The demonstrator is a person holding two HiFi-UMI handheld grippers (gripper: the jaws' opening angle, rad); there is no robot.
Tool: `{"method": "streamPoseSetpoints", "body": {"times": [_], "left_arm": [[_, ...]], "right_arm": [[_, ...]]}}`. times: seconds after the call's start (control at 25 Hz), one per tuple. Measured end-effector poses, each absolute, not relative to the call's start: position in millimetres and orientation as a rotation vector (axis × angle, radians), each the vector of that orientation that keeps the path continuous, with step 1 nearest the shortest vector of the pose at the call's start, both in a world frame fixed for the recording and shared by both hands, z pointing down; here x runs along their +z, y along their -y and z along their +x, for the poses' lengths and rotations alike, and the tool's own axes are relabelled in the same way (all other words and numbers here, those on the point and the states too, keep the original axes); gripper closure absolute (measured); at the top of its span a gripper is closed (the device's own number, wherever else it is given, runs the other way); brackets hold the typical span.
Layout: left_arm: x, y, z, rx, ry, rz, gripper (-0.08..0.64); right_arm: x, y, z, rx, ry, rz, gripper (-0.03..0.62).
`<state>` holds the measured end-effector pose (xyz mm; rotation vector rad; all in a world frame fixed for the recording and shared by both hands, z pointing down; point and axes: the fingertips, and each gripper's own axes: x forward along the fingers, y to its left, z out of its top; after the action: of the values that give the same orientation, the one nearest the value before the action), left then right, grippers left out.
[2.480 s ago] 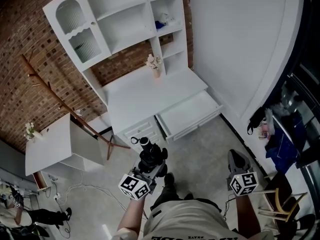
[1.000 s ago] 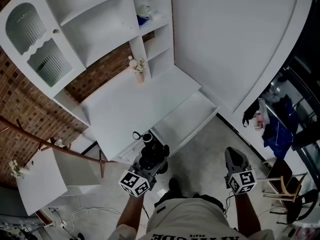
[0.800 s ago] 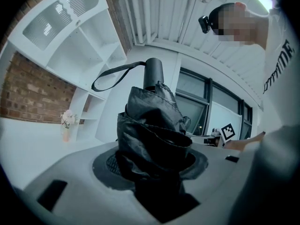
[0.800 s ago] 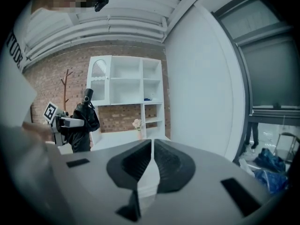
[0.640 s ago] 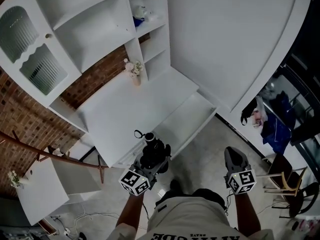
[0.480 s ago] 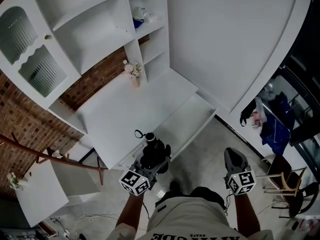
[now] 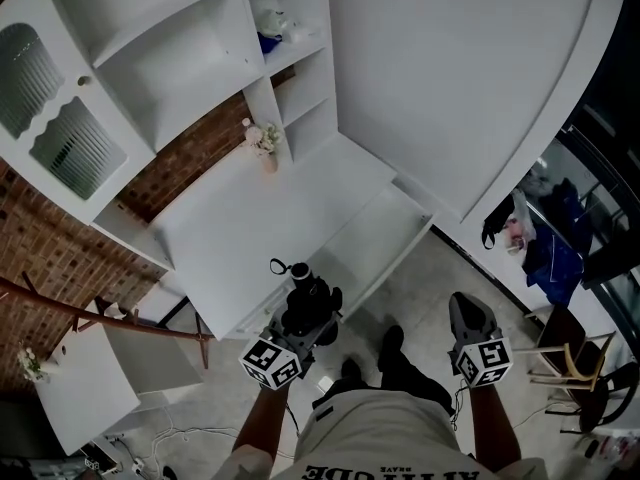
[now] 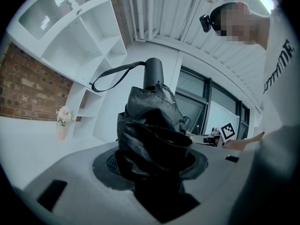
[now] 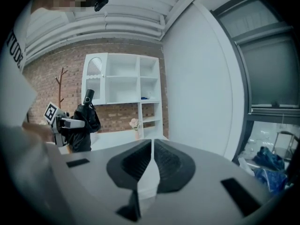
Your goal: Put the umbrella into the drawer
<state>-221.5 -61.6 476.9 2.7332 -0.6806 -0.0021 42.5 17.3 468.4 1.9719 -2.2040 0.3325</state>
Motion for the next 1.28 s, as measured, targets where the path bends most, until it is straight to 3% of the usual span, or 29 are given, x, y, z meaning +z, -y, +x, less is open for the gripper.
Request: {"method": "streamPoseSetpoints", "body": {"times": [1.28], "left_arm": [[524,156,-89,0.123,0.895,2.565,0.325]], "right_arm": [[517,140,155,0.513,2.44,1.676,0.557]]}}
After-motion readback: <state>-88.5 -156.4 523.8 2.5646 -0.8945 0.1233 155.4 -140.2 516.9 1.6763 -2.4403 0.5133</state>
